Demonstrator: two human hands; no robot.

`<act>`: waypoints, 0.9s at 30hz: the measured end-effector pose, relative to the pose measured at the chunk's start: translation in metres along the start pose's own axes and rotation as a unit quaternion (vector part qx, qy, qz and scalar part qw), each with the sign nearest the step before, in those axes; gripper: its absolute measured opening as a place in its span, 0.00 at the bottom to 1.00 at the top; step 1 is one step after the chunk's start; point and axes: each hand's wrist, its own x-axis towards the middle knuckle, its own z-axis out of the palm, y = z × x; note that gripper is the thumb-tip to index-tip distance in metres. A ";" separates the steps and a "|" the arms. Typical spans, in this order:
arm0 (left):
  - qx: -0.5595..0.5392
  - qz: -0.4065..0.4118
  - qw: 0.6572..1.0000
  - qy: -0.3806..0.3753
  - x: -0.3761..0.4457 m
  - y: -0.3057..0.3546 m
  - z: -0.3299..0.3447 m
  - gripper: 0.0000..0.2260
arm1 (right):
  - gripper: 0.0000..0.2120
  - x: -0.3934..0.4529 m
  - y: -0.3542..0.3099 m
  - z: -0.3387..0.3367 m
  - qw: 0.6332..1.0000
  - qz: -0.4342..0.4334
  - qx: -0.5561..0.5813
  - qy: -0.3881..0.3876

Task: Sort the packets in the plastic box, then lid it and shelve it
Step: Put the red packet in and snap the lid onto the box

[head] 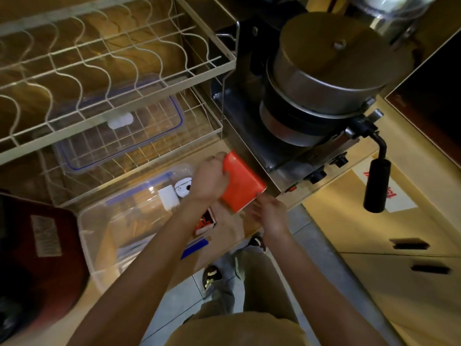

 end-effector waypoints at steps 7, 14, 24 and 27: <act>-0.160 0.013 0.970 0.185 -0.051 -0.010 -0.025 0.19 | 0.08 -0.024 -0.014 0.021 0.977 -0.206 -0.031 -0.052; -0.219 -0.097 0.899 0.366 -0.103 -0.063 -0.034 0.18 | 0.16 -0.038 -0.002 0.067 0.911 -0.302 -0.141 -0.241; -0.242 -0.279 0.896 0.249 -0.144 -0.133 -0.021 0.25 | 0.16 -0.034 0.052 0.133 0.873 -0.200 -0.250 -0.368; -0.243 -0.293 0.897 0.224 -0.143 -0.143 -0.018 0.29 | 0.17 -0.030 0.057 0.140 0.879 -0.174 -0.271 -0.351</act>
